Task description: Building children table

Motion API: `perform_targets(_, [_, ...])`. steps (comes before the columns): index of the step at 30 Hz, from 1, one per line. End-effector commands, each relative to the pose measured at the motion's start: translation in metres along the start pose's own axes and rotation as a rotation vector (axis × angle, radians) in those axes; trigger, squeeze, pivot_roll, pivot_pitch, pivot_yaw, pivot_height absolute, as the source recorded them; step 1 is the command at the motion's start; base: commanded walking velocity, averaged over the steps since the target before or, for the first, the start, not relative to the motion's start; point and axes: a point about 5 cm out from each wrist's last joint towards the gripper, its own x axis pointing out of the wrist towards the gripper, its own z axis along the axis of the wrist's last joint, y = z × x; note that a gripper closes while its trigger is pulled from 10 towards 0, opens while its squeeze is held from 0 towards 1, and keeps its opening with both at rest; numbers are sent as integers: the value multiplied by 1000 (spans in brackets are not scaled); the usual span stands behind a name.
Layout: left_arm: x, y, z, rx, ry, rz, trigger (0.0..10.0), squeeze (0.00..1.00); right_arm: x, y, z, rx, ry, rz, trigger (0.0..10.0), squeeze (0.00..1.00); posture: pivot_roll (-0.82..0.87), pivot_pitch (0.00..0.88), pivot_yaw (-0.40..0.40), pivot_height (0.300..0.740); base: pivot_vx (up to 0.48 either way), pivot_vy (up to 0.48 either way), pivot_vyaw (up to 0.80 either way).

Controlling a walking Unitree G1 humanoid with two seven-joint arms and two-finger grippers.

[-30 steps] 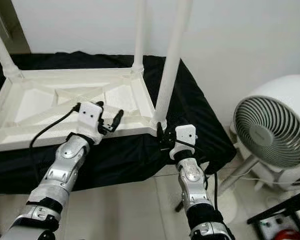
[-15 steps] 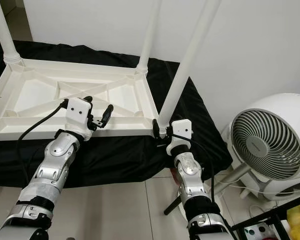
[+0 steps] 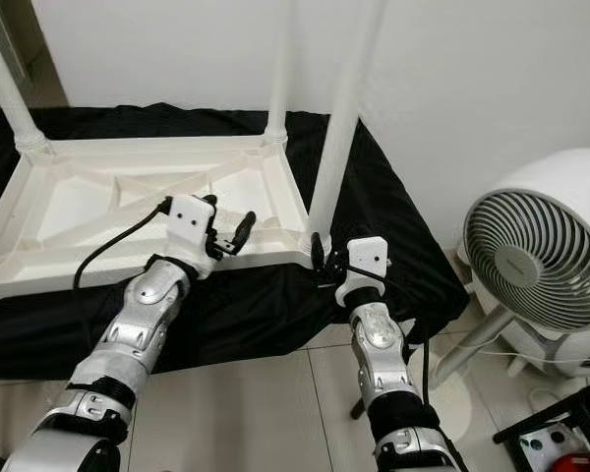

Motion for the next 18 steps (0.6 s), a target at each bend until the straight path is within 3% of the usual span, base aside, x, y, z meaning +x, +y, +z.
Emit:
perform_targets(1, [1,-3,-2,5,6,-20,10000,0,-4,-5,-1,-12,2,-22,10000,0,-148,0,5,740,0,0,0])
perform_targets(7, [-1,0,-2,13,3,-17,10000,0,-6,-4,-4,-4,16,-9,10000,0,-111,0,-28,740,0,0,0])
perform_targets(8, [-3,2,-2,12,2,-12,10000,0,-6,-3,-5,16,22,6,10000,722,-101,0,-40,740,0,0,0])
perform_targets(9, [-3,2,-2,12,2,-12,10000,0,-6,-3,-5,16,22,6,10000,722,-101,0,-40,740,0,0,0])
perform_targets(10, [-6,5,-3,6,3,-12,10000,0,-4,-1,-6,60,37,44,10000,1000,-87,0,-59,740,0,0,0])
perform_targets(15, [-13,1,-8,19,18,-49,10000,0,5,-6,-4,25,47,67,10000,1000,-68,0,-87,740,0,0,0])
perform_targets(16, [-14,-1,-9,22,23,-65,10000,0,8,-9,-3,10,52,76,10000,855,-64,0,-91,740,0,0,0])
perform_targets(17, [-16,-4,-10,26,30,-90,10000,0,12,-12,-4,9,59,95,10000,0,-60,0,-100,740,0,0,0])
perform_targets(18, [-18,-6,-11,29,33,-106,10000,0,13,-13,-4,11,63,108,10000,0,-60,0,-100,740,0,0,0])
